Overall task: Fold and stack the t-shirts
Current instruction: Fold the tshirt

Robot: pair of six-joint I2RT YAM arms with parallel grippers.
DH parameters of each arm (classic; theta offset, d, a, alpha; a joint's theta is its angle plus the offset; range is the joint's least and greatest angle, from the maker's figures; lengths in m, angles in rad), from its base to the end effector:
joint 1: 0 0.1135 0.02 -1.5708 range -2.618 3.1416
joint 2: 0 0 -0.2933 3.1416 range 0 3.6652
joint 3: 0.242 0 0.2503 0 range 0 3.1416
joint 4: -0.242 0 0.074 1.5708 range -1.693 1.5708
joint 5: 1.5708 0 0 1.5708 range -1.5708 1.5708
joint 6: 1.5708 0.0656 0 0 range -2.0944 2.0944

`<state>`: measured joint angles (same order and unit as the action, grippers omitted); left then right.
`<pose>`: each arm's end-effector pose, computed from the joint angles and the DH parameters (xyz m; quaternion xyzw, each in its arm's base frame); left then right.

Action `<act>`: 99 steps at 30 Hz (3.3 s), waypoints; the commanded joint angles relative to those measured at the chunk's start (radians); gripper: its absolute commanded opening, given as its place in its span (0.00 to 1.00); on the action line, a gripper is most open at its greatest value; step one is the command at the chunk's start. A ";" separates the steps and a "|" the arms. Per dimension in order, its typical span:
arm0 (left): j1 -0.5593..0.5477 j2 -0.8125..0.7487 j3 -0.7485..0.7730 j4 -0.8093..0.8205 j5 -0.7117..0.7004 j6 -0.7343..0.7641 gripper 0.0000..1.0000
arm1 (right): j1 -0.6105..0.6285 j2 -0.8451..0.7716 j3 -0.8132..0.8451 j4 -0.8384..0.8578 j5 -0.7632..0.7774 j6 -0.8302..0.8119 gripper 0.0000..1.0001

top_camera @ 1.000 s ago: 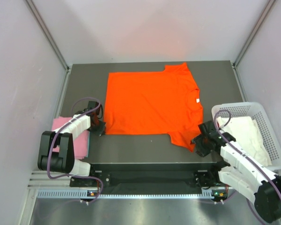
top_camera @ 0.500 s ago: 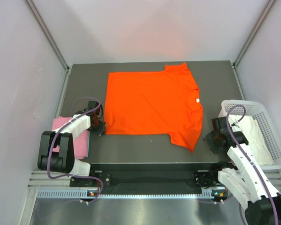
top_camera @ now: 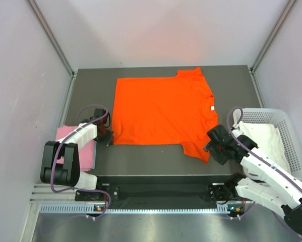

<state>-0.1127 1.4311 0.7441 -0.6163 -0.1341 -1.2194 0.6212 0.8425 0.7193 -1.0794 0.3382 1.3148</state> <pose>0.2413 -0.0185 0.1621 -0.5273 0.8366 -0.0300 0.1456 0.1121 0.0534 0.2353 0.3584 0.9009 0.0548 0.2386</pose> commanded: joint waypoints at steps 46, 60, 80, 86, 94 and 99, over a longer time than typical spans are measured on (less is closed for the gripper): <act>0.005 -0.058 0.020 -0.066 -0.041 0.081 0.00 | 0.038 -0.029 -0.271 0.174 0.039 0.382 0.00; 0.005 -0.285 -0.084 -0.184 -0.079 0.078 0.00 | 0.040 -0.246 -0.159 -0.011 0.048 0.115 0.00; 0.005 0.003 0.283 -0.083 -0.048 0.475 0.00 | -0.239 0.473 0.409 0.435 -0.103 -0.689 0.00; 0.005 0.207 0.458 -0.118 -0.073 0.477 0.00 | -0.307 0.639 0.577 0.461 -0.163 -0.795 0.00; 0.015 0.365 0.610 -0.151 -0.082 0.454 0.00 | -0.379 0.805 0.693 0.498 -0.301 -0.859 0.00; 0.019 0.430 0.659 -0.158 -0.075 0.449 0.00 | -0.405 0.866 0.738 0.501 -0.320 -0.873 0.00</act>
<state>-0.1036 1.8400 1.3510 -0.7521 -0.1955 -0.7639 0.2390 1.6878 1.3987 -0.6098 0.0547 0.4774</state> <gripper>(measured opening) 0.013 0.006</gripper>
